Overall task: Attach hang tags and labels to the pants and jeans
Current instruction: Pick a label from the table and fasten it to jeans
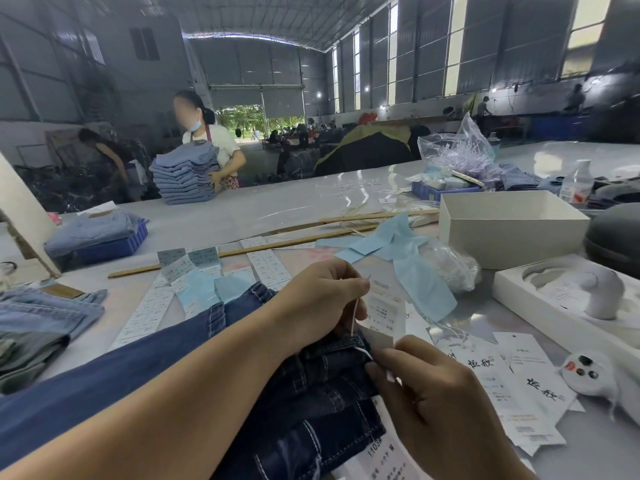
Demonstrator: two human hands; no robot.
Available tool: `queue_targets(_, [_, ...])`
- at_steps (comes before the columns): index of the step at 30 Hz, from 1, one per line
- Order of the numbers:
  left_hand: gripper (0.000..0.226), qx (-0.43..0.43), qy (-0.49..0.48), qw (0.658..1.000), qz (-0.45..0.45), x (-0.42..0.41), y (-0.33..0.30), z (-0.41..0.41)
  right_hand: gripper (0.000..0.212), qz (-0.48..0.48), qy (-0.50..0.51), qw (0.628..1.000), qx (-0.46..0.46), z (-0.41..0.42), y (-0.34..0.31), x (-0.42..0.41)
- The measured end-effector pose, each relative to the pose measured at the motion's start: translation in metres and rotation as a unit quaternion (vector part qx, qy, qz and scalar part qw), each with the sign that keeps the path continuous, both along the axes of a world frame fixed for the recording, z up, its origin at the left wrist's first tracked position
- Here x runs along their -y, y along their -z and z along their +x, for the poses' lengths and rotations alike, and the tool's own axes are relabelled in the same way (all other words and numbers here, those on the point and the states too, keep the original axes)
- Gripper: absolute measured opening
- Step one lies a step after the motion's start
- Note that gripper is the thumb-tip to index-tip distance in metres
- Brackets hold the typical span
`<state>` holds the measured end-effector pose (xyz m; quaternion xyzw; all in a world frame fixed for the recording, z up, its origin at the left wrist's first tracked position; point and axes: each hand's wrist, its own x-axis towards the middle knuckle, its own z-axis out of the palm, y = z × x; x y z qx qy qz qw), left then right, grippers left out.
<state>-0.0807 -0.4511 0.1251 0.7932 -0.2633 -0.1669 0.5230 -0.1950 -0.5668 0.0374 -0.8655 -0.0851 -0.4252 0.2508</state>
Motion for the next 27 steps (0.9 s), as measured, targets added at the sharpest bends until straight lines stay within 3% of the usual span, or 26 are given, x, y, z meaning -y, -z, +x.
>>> queue_targets(8, [0.013, 0.0, 0.013, 1.0, 0.006, 0.0, 0.001, -0.002, 0.022, 0.01, 0.071, 0.997, 0.026, -0.003, 0.003, 0.015])
queue_targets(13, [0.011, 0.071, 0.029, 0.992, 0.102, 0.003, 0.0, -0.005, 0.01, 0.061, 0.116, 0.991, 0.012, -0.013, 0.012, 0.042])
queue_targets(19, [0.007, 0.252, 0.13, 0.91, 0.303, 0.025, -0.019, -0.02, 0.016, 0.177, 0.169, 0.969, 0.016, -0.018, 0.002, 0.066])
queue_targets(21, [0.006, 0.294, 0.163, 0.883, 0.327, 0.041, -0.022, -0.026, 0.017, 0.223, 0.161, 0.962, -0.001, -0.02, -0.002, 0.07])
queue_targets(27, [0.038, 0.358, 0.219, 0.837, 0.351, 0.095, -0.012, -0.033, 0.026, 0.324, 0.042, 0.942, -0.079, -0.026, -0.009, 0.087])
